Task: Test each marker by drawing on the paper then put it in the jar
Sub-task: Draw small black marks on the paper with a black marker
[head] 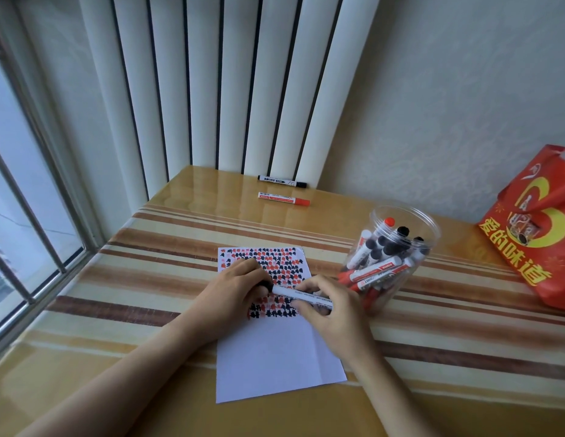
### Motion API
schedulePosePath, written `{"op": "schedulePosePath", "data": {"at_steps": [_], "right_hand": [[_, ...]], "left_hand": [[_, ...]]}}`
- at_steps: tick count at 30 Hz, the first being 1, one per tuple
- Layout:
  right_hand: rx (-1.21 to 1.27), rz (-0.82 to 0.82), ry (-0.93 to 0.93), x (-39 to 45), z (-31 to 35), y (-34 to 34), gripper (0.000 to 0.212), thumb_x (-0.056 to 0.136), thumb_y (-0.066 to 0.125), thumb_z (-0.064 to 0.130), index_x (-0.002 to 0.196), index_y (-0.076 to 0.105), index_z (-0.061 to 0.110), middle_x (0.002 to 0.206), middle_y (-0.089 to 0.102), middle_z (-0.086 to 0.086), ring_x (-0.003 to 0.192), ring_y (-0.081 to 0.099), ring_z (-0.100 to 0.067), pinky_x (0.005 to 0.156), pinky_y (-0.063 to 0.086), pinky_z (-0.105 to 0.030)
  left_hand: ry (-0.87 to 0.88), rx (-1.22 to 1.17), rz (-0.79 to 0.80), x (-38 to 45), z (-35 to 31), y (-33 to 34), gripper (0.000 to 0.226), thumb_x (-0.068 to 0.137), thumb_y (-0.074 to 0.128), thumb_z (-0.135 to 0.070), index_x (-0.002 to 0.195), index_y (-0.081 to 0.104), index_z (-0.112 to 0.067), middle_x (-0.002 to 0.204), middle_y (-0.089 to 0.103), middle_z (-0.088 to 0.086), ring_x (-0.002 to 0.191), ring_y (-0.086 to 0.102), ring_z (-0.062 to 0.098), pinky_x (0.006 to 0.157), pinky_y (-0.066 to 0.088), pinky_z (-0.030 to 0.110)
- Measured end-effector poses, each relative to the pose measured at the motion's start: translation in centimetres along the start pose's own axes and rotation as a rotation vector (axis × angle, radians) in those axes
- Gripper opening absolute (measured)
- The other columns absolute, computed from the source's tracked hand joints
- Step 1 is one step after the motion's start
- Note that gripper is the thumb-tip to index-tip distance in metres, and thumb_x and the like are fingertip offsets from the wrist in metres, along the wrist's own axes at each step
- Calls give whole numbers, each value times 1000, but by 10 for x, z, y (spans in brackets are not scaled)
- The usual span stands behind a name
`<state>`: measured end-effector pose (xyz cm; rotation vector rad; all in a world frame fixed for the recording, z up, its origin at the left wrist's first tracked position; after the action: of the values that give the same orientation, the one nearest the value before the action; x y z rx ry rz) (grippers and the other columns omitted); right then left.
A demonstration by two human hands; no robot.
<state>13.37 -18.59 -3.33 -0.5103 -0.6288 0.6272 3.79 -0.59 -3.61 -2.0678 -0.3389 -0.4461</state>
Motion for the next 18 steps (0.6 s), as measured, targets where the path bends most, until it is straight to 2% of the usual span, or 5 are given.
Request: {"op": "schedulePosePath", "data": {"at_steps": [3,9,14,16,18], "right_hand": [[4,-29,-18,1,1,2,15,86,86,18,91,73,23,85,70,13,73,64,-12,60,45,-16],[-20,-26,-26,3,5,1,13,88,84,30,88,75,21,80,71,15,74,66,-11,64,51,-29],[-85,2,-30,0,11,0,41,92,66,59,87,75,18,80,74,16,73,69,-4,66,54,-34],[-95,6,-32,0,16,-3,42,92,65,58,88,76,18,80,75,14,72,69,-6,66,54,-38],[-86,3,-55,2,25,-9,29,94,71,48,90,76,20,80,73,12,73,68,-10,65,53,-40]], "left_hand": [[-13,10,-18,0,1,1,8,98,55,-11,99,61,-17,96,49,-11,89,42,9,76,36,26],[-9,18,-4,1,-1,0,11,95,52,-11,96,63,-13,94,52,-7,87,44,13,74,41,31],[51,41,25,1,-8,-3,29,94,37,-24,91,63,-11,91,54,-3,83,45,16,73,40,30],[62,24,8,0,-9,-4,26,95,38,-23,91,62,-12,90,50,-7,83,43,13,73,37,27],[54,-20,-26,0,-9,-6,22,99,42,-21,95,62,-13,91,49,-11,84,44,10,74,38,26]]}}
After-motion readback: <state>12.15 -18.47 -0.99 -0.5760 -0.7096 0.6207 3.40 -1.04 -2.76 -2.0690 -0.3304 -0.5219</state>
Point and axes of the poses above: each hand's wrist, its own x-axis towards the middle knuckle, its own y-axis out of the palm, z = x × y, the point moved 5 cm from there along x, towards the middle knuckle
